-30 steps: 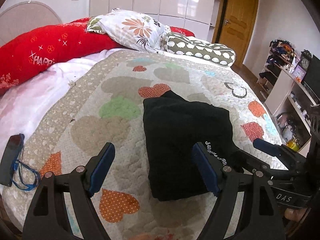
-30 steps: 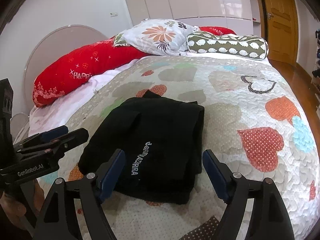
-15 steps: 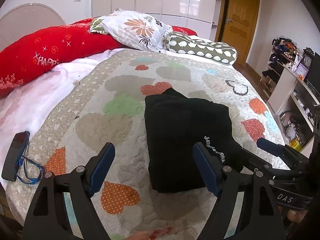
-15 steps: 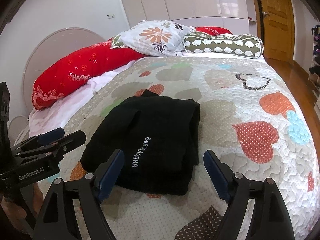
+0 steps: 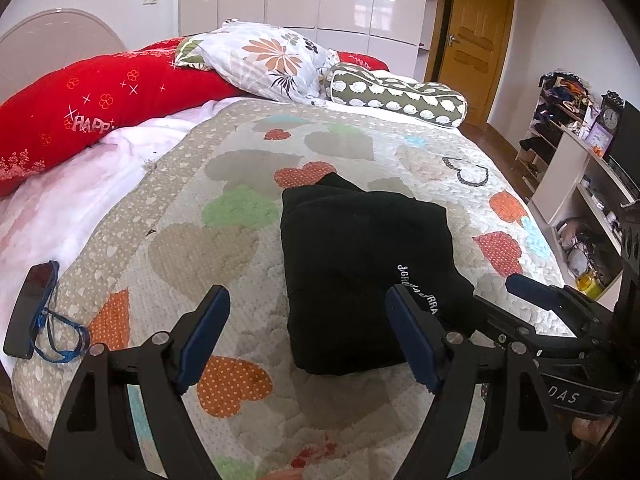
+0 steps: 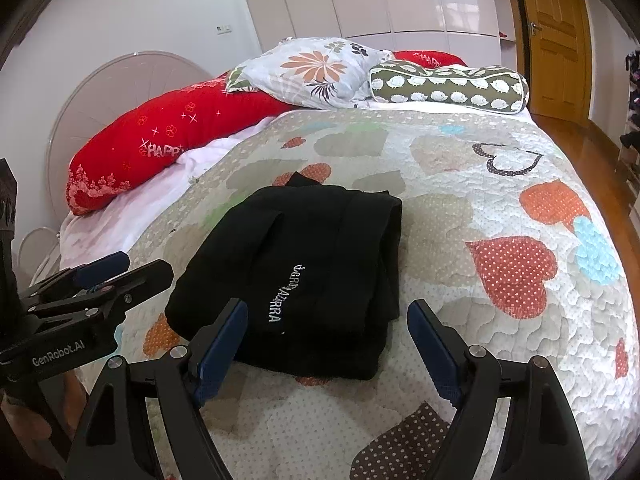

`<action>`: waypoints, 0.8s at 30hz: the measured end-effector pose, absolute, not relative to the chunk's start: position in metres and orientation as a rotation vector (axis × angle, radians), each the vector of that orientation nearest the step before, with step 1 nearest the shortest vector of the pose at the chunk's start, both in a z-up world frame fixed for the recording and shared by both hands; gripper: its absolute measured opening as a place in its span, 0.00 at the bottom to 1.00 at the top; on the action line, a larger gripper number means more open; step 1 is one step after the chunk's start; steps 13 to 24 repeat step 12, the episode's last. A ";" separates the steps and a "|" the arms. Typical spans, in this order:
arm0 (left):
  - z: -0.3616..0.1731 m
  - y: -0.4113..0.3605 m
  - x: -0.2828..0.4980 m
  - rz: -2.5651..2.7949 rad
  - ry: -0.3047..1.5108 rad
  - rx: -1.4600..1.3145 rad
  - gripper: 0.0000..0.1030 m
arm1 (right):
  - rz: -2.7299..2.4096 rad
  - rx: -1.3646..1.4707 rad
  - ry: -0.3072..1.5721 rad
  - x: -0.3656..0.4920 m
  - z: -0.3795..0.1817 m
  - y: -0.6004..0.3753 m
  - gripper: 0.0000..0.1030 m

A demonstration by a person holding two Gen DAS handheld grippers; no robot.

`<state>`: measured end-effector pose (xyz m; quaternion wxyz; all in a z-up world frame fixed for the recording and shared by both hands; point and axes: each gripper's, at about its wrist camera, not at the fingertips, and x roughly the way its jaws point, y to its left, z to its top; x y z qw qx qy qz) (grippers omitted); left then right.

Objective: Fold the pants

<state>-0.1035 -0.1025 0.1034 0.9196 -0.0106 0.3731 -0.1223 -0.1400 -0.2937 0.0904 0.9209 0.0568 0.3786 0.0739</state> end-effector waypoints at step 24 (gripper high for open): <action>0.107 -0.104 -0.118 -0.270 0.742 -0.018 0.80 | 0.153 0.113 0.777 -0.151 0.094 -0.292 0.81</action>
